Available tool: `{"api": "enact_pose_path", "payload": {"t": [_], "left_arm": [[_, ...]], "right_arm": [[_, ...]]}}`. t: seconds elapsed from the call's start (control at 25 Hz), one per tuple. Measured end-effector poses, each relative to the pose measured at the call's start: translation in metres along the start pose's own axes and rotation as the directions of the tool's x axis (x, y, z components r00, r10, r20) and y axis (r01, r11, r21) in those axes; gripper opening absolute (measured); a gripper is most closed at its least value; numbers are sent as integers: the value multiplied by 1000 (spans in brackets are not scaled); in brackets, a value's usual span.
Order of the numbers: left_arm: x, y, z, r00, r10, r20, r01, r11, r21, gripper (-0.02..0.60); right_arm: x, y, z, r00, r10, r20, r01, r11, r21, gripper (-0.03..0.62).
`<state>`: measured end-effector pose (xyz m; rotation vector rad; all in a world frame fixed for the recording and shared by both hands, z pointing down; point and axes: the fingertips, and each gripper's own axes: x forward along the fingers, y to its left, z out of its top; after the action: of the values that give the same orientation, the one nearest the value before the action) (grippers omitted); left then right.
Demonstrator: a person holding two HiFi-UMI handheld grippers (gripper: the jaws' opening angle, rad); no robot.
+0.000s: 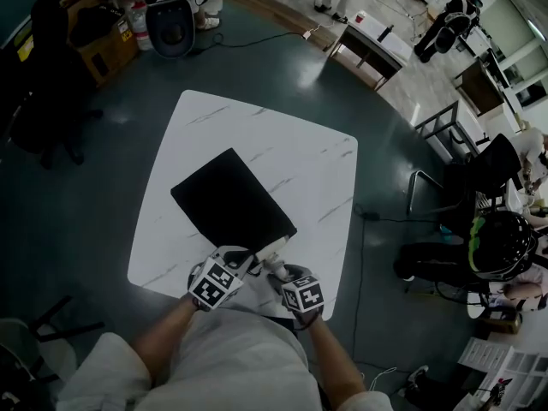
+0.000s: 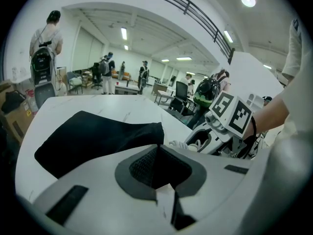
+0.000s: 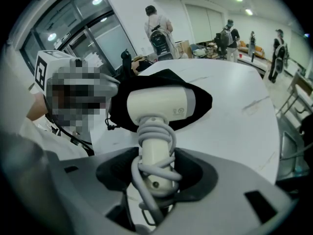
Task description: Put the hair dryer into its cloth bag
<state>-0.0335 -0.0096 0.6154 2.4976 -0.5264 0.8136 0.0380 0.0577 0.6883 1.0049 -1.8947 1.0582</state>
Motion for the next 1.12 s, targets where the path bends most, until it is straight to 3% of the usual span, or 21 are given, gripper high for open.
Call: {"api": "enact_pose_path", "payload": {"t": [1.12], "left_arm": [[-11,-10,-8,999,17,31,-17,1000,0,20]], "right_arm": [[23,11,42,1000,1,13,-1,998,-57,236]]}}
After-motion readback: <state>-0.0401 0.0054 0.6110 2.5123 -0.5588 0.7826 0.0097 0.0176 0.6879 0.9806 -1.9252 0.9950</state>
